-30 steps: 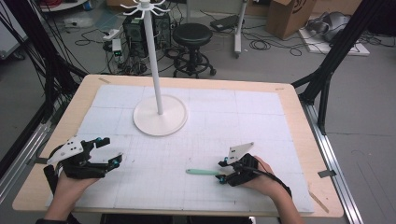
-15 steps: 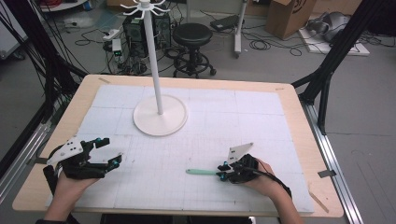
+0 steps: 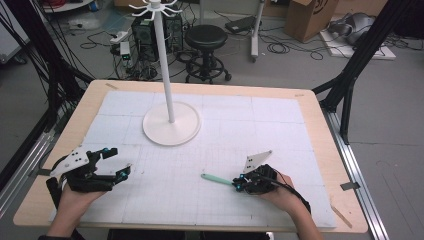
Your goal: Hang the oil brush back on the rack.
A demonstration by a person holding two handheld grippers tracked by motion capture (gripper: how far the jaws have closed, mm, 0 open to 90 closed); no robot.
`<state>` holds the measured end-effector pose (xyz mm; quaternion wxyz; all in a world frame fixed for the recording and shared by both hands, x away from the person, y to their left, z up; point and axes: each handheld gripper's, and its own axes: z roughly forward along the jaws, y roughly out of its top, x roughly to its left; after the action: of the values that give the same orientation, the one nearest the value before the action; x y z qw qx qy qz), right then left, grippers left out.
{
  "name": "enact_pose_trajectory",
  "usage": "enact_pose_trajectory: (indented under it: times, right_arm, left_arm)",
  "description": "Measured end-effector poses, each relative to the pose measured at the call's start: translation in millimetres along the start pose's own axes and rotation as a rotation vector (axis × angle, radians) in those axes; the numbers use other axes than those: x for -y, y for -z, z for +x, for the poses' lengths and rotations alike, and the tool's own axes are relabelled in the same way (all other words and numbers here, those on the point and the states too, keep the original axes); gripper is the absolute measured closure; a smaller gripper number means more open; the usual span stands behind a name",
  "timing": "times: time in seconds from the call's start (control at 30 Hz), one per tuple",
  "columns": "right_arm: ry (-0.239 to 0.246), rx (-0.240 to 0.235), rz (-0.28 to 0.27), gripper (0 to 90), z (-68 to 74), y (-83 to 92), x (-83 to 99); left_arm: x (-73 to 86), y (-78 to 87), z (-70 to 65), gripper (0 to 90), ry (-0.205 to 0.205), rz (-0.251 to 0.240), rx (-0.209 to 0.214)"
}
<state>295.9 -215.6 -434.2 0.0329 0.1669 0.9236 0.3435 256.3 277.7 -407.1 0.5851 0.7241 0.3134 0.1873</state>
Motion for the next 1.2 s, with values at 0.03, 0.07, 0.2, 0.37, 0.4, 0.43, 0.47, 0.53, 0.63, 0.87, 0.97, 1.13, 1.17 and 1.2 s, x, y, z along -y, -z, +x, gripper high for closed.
enact_pose_trajectory:
  times: [0.03, 0.07, 0.2, 0.37, 0.4, 0.43, 0.47, 0.53, 0.63, 0.87, 0.97, 1.13, 1.17, 1.2]
  right_arm:
    - [0.000, 0.000, 0.000, 82.9, 0.0, 0.0, 0.0]
    - [0.003, 0.009, -0.001, 83.0, -0.2, 0.5, -0.3]
    - [-0.010, 0.027, -0.007, 83.0, -1.1, 3.1, -0.2]
    - [-0.042, 0.053, -0.067, 83.0, -5.1, 13.7, -2.7]
    - [-0.045, 0.058, -0.072, 83.0, -5.4, 15.7, -4.2]
    - [-0.046, 0.059, -0.085, 83.0, -6.3, 18.4, -7.3]
    - [-0.041, 0.065, -0.088, 83.0, -7.1, 20.8, -9.8]
    - [-0.039, 0.078, -0.105, 83.0, -8.4, 27.4, -17.7]
    - [-0.043, 0.096, -0.139, 83.1, -11.0, 39.5, -31.7]
    - [-0.042, 0.147, -0.237, 83.0, -16.5, 65.6, -71.4]
    - [-0.049, 0.156, -0.250, 83.0, -18.1, 70.5, -82.4]
    - [-0.055, 0.184, -0.302, 83.0, -23.2, 85.0, -109.3]
    - [-0.057, 0.189, -0.320, 83.0, -24.4, 87.8, -114.3]
    - [-0.059, 0.193, -0.328, 83.0, -25.4, 91.0, -119.3]
  left_arm:
    - [0.0, -0.1, 0.0, 16.7, 0.000, 0.000, -0.001]
    - [0.1, -0.3, 0.1, 16.8, -0.001, 0.001, -0.002]
    - [-0.1, -0.9, 0.2, 16.8, -0.005, 0.004, -0.001]
    - [-0.4, -2.2, -0.4, 16.9, -0.001, 0.003, 0.005]
    - [-0.6, -2.3, -0.6, 16.9, -0.001, 0.003, 0.005]
    - [-0.7, -2.3, -0.7, 16.9, -0.002, 0.003, 0.005]
    - [-1.0, -2.4, -0.6, 16.9, -0.005, 0.004, 0.006]
    - [-1.1, -2.4, -0.4, 17.0, -0.006, 0.004, 0.007]
    - [-1.0, -2.2, -0.3, 17.1, -0.002, 0.002, 0.005]
    - [-2.5, 0.6, 0.5, 17.3, -0.004, -0.005, 0.005]
    - [-2.8, 1.4, 0.8, 17.3, -0.004, -0.008, 0.005]
    - [-3.2, 3.2, 1.8, 17.8, -0.001, -0.011, 0.008]
    - [-3.2, 3.6, 2.1, 17.8, 0.000, -0.013, 0.008]
    - [-3.2, 3.9, 2.5, 17.8, 0.001, -0.015, 0.010]
